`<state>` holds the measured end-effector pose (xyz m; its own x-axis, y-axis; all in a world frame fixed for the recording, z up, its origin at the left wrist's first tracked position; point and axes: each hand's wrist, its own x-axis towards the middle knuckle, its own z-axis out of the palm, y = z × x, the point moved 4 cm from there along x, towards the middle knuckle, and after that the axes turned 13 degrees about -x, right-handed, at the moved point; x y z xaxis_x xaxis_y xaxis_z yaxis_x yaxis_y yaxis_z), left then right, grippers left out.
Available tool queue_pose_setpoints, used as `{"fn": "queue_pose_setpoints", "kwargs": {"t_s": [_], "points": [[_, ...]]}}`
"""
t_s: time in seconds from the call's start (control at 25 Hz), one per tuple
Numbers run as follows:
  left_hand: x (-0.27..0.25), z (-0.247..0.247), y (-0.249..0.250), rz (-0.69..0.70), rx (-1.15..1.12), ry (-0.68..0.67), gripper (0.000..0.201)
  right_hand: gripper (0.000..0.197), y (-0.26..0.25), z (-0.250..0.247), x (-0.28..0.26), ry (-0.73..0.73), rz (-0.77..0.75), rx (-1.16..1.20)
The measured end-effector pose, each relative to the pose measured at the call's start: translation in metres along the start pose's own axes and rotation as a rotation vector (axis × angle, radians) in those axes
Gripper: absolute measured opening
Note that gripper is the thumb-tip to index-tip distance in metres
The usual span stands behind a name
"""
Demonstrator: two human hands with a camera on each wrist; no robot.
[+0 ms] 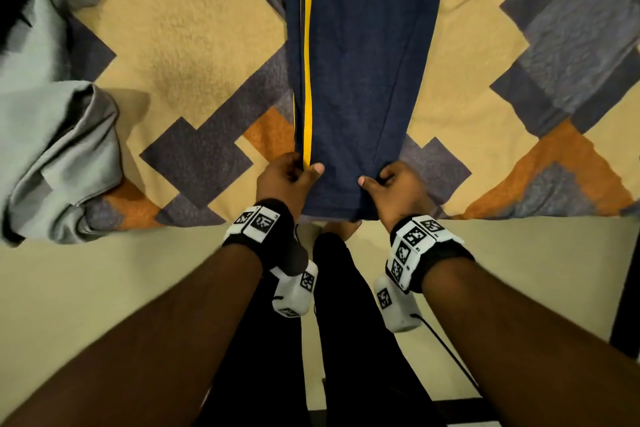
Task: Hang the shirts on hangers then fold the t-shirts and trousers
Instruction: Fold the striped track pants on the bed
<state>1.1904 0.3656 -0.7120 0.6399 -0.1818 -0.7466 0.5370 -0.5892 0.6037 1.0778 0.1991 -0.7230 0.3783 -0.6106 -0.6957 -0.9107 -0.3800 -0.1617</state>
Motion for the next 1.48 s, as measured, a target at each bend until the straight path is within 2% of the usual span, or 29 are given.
{"fn": "queue_pose_setpoints", "kwargs": {"t_s": [0.08,0.16,0.32,0.4,0.48,0.52,0.64,0.72,0.8,0.84,0.92,1.0,1.08,1.16,1.24,1.36,1.44,1.48], "points": [[0.008,0.003,0.002,-0.028,0.025,-0.039,0.018,0.022,-0.004,-0.002,0.005,-0.026,0.005,-0.001],[0.008,0.003,0.001,-0.053,-0.047,-0.072,0.013,0.019,-0.005,-0.004,0.006,-0.02,-0.022,0.019],[-0.009,-0.001,0.006,-0.035,-0.3,-0.109,0.024,0.012,-0.001,-0.026,-0.016,0.079,-0.084,0.146],[-0.018,-0.001,0.01,-0.041,-0.403,-0.139,0.037,0.017,0.0,-0.033,-0.028,0.066,-0.091,0.214],[-0.021,-0.003,0.009,-0.046,-0.4,-0.147,0.048,0.025,0.0,-0.029,-0.032,0.021,-0.082,0.323],[-0.021,-0.004,0.007,-0.044,-0.352,-0.148,0.045,0.027,0.0,-0.027,-0.033,0.013,-0.075,0.371],[-0.02,-0.004,0.002,-0.081,-0.304,-0.12,0.015,0.031,-0.005,-0.026,-0.037,0.031,-0.057,0.492],[-0.016,-0.004,-0.005,-0.13,-0.402,-0.059,0.013,0.04,-0.002,-0.03,-0.042,0.059,-0.077,0.504],[-0.01,-0.003,-0.013,-0.198,-0.442,-0.035,0.017,0.043,0.005,-0.022,-0.042,-0.018,-0.107,0.454],[-0.007,-0.002,-0.017,-0.227,-0.353,-0.051,0.021,0.036,0.01,-0.012,-0.042,-0.096,-0.098,0.397],[0.0,0.0,-0.023,-0.178,0.045,-0.151,0.031,0.02,0.019,0.001,-0.034,-0.171,-0.016,0.27],[0.003,-0.001,-0.018,-0.1,0.327,-0.154,0.038,0.024,0.017,-0.002,-0.021,-0.112,0.068,0.264],[0.01,-0.005,-0.001,-0.041,0.284,-0.076,0.038,0.035,0.0,-0.016,-0.004,0.011,0.043,0.279],[0.023,-0.008,0.011,-0.006,0.117,-0.001,0.039,0.035,-0.02,-0.029,0.014,0.067,0.003,0.328],[0.04,-0.012,0.009,-0.023,0.094,0.014,0.037,0.035,-0.029,-0.031,0.029,0.075,-0.001,0.354],[0.048,-0.02,0.0,-0.071,0.199,-0.038,0.034,0.026,-0.02,-0.032,0.03,0.005,0.033,0.327],[0.05,-0.021,0.009,-0.01,0.209,-0.064,0.033,0.032,-0.015,-0.034,0.027,-0.018,0.047,0.415],[0.05,-0.023,0.018,0.04,0.168,-0.037,0.032,0.036,-0.017,-0.038,0.028,0.015,0.065,0.478]]}}
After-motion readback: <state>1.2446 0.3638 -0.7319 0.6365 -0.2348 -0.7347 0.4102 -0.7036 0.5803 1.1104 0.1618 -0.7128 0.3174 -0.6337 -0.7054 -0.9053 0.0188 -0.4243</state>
